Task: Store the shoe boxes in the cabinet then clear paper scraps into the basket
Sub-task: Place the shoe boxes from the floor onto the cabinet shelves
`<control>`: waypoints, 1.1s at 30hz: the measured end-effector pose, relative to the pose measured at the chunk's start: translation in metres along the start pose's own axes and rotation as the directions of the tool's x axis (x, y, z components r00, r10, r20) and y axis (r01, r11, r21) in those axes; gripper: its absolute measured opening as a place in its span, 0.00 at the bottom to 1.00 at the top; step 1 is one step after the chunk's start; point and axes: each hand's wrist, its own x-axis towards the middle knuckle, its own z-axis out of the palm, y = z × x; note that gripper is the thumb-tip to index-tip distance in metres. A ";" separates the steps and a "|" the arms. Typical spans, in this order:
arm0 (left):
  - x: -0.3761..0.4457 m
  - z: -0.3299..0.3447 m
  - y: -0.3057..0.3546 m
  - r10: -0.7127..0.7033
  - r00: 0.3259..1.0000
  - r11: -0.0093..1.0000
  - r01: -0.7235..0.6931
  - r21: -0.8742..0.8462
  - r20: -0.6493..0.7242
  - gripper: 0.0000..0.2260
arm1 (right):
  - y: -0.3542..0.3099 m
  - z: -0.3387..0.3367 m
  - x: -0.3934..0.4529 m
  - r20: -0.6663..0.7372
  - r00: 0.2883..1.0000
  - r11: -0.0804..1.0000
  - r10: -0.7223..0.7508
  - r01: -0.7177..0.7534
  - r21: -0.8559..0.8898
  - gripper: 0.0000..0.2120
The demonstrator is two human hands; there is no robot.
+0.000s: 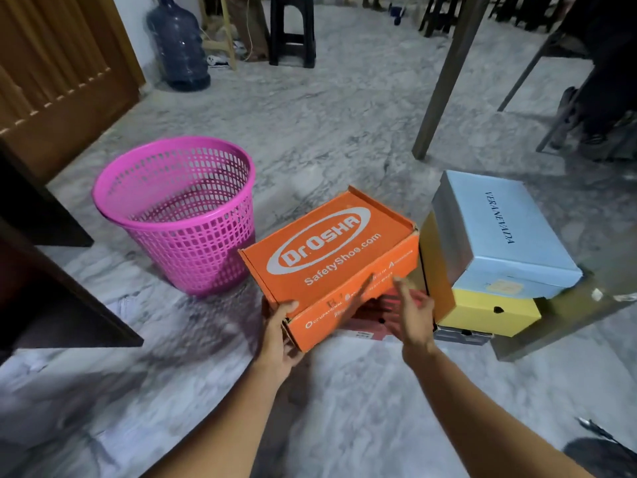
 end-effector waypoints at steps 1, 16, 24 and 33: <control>-0.007 -0.009 0.002 0.000 1.000 1.000 0.000 0.018 -0.001 0.18 | -0.008 -0.003 0.002 0.016 1.000 1.000 0.012 -0.012 0.024 0.38; -0.181 -0.133 0.052 0.385 0.907 0.877 -0.417 0.236 0.172 0.31 | -0.032 -0.038 -0.104 0.438 0.895 0.984 0.079 -0.141 0.111 0.17; -0.276 -0.222 0.100 0.642 0.766 0.742 -0.632 0.223 0.034 0.36 | -0.062 0.038 -0.195 0.704 0.710 0.992 0.024 -0.103 0.070 0.24; -0.362 -0.310 0.152 0.811 0.510 0.571 -0.795 0.205 -0.286 0.23 | -0.104 0.162 -0.299 0.854 0.515 0.996 -0.075 0.002 0.087 0.27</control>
